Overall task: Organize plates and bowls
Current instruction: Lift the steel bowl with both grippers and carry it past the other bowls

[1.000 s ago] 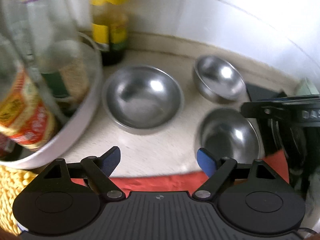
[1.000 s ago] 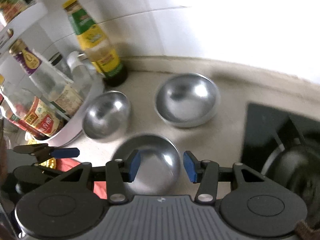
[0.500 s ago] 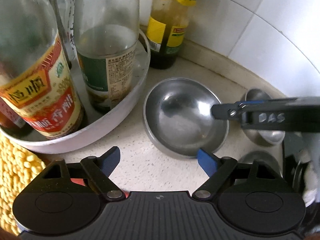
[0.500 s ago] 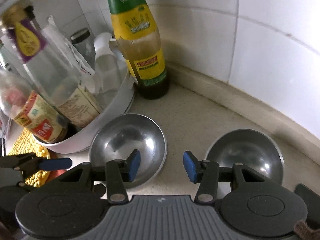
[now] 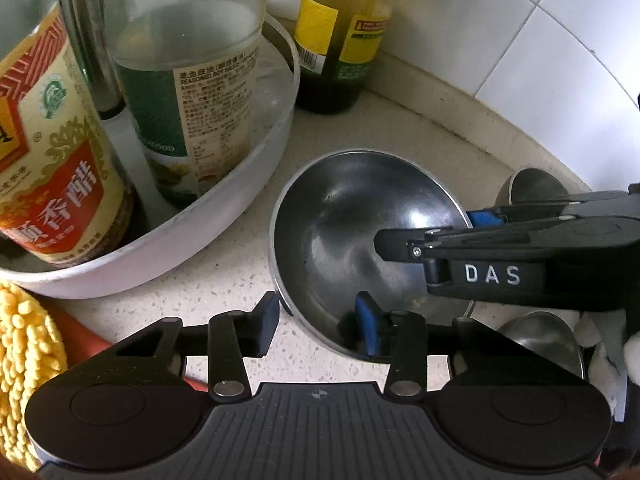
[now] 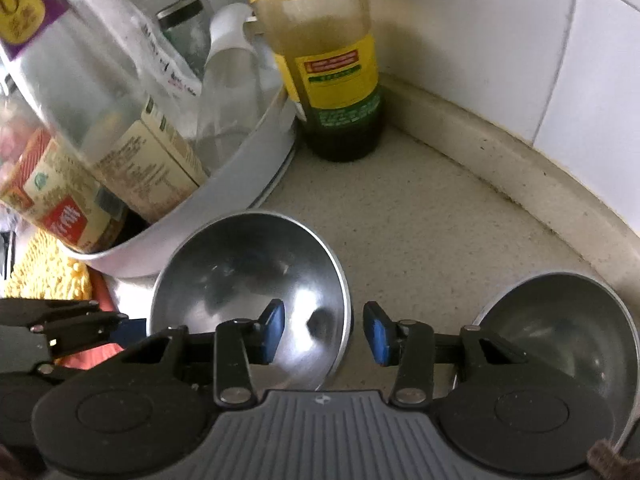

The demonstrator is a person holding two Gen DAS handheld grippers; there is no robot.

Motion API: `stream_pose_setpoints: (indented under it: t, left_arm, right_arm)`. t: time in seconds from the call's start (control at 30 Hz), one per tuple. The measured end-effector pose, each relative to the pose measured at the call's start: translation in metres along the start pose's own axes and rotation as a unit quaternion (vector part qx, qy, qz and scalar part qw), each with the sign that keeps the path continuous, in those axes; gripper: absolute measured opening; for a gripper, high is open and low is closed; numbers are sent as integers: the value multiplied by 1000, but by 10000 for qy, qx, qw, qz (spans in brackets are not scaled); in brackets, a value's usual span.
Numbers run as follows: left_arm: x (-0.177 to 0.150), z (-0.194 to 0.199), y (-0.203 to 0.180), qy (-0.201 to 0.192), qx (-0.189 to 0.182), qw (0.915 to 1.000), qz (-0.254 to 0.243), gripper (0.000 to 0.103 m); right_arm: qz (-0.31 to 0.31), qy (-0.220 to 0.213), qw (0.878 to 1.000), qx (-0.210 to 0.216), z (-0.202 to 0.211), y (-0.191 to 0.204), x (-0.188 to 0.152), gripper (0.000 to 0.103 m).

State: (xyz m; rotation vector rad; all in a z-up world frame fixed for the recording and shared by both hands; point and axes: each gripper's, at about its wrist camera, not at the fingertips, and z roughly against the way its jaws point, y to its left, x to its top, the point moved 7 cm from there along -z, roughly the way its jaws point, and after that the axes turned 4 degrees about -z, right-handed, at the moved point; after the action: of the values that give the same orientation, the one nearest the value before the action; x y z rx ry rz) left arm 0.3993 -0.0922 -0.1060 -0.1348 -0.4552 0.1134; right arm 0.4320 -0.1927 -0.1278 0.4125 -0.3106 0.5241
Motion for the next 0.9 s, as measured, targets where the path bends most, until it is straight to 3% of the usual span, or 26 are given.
stream_pose_setpoints:
  t: [0.47,0.77,0.9]
  left_arm:
    - [6,4,9,-314,-18,9994,-157,44]
    - [4,2,6,-193,-9,9996,-225,42]
    - [6,6,12,-209,-27,9996,-171,42]
  right_arm:
    - [-355,-5,9992,166,7,-4,-5,39]
    - [-493,-4,9984,271,11,-1,-5,39]
    - [-773,88,9954,555,14,0,-8,39]
